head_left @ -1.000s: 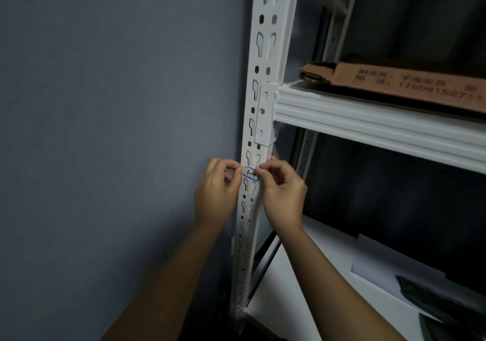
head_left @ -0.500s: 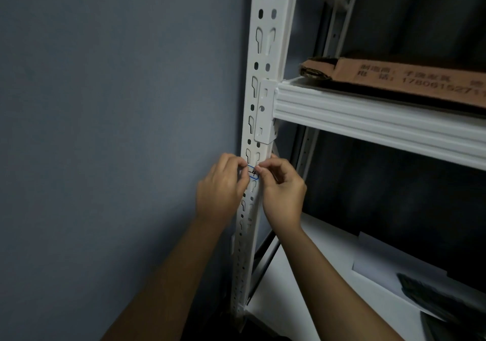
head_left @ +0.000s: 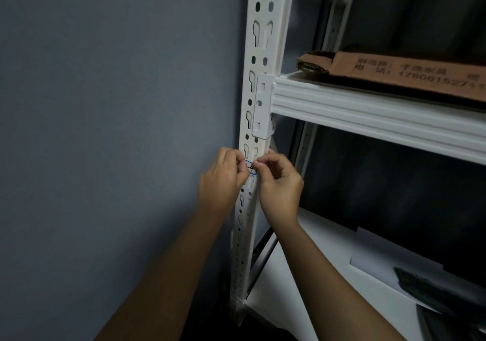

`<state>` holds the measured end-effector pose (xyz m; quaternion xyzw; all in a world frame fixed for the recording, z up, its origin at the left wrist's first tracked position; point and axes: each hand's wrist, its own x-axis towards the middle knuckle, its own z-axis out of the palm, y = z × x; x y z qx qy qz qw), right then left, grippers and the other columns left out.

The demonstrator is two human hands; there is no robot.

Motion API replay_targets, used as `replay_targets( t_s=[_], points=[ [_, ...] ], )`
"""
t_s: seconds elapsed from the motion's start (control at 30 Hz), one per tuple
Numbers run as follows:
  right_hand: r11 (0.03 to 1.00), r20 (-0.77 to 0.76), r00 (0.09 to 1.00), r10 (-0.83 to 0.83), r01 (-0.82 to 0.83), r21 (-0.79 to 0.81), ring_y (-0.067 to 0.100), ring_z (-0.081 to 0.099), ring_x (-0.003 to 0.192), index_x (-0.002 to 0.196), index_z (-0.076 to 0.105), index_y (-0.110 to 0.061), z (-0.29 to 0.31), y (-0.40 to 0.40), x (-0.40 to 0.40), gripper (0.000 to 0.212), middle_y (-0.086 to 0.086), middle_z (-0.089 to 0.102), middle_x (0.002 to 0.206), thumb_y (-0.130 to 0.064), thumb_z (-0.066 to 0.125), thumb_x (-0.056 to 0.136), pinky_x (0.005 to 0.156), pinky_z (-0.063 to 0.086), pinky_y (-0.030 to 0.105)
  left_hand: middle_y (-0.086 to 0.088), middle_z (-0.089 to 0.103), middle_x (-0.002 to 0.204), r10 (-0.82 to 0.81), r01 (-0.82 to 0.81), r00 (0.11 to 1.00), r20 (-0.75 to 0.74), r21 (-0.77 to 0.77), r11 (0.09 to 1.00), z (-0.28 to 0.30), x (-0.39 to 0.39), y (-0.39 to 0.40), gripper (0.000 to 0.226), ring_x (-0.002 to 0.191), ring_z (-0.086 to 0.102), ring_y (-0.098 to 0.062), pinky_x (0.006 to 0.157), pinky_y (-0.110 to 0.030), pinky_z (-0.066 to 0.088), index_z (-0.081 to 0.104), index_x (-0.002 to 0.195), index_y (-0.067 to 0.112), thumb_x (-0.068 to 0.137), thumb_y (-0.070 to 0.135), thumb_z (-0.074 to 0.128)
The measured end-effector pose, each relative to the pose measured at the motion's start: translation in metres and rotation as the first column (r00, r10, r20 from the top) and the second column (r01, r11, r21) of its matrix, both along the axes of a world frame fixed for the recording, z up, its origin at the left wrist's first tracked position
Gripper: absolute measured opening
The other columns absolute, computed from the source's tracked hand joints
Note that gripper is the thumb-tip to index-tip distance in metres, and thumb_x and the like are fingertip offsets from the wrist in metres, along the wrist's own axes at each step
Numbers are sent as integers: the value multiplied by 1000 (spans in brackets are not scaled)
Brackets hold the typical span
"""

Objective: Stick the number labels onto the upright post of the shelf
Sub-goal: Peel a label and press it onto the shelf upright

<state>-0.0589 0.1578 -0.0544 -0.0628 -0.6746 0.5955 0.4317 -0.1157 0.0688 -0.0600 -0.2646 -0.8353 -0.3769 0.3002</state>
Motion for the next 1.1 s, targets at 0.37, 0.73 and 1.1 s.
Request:
replay_targets(
  t_s=[0.37, 0.73, 1.1],
  points=[
    [999, -3, 1000, 30, -30, -25, -7, 64, 81, 76, 66, -21, 0, 2, 0, 25, -15, 67, 83, 3, 65, 85, 75, 47, 10, 9, 45, 90, -45, 27, 991, 123, 148, 989, -2, 7, 3, 7, 68, 48, -11, 60, -28, 37, 56, 91, 13, 89, 18, 59],
    [997, -18, 998, 60, -61, -53, -2, 66, 89, 74, 65, -24, -1, 1, 0, 30, -19, 68, 82, 4, 65, 85, 78, 49, 13, 12, 44, 86, -86, 54, 985, 149, 206, 977, -10, 11, -7, 11, 61, 47, -5, 61, -27, 37, 51, 85, 23, 88, 14, 57],
    [996, -61, 998, 29, -34, -82, -1, 61, 108, 76, 70, -28, 11, -16, 39, 29, -8, 67, 110, 0, 70, 83, 89, 48, 13, 7, 56, 53, -623, 303, 703, 343, 649, 698, 18, 44, -21, 16, 51, 51, -4, 54, -21, 45, 56, 85, 19, 94, 7, 51]
  ],
)
